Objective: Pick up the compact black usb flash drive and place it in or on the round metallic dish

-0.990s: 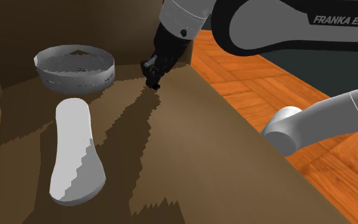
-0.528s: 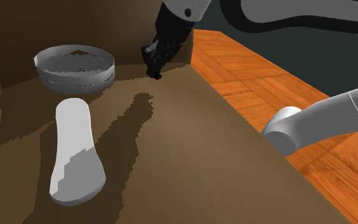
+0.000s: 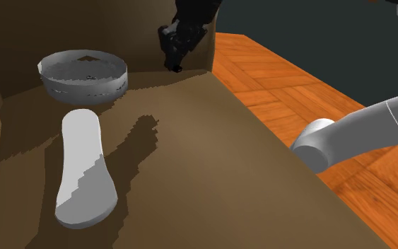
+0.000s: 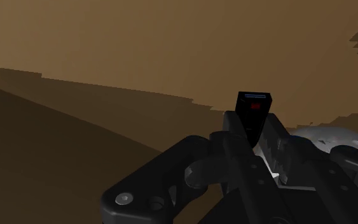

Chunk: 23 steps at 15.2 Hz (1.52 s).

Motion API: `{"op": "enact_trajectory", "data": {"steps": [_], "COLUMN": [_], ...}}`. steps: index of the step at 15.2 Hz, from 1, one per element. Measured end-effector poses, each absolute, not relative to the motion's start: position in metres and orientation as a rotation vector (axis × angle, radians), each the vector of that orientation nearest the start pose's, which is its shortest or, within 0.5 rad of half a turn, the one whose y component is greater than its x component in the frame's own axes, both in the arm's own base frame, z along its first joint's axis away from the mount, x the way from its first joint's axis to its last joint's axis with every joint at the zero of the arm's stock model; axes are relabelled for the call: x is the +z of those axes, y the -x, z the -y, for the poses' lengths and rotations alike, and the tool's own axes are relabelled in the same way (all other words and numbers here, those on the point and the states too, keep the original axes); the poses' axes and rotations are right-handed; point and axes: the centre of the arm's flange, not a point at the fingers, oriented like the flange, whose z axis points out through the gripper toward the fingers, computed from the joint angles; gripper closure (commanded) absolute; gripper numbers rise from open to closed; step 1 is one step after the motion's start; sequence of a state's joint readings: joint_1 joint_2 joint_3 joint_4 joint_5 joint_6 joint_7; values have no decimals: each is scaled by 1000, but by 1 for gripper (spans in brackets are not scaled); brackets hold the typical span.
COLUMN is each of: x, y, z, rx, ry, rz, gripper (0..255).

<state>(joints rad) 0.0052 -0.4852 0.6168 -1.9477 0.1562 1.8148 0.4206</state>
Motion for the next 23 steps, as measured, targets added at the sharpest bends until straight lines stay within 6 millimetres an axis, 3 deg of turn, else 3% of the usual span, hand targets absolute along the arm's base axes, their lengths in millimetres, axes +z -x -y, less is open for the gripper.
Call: {"op": "enact_trajectory", "data": {"steps": [7,23], "x": [688,700], "y": [-326,-474], "z": [-331,-456], "rx": [-458,-455], "ry": [3071,3067], "rz": [255,259], "gripper": [255,255]}}
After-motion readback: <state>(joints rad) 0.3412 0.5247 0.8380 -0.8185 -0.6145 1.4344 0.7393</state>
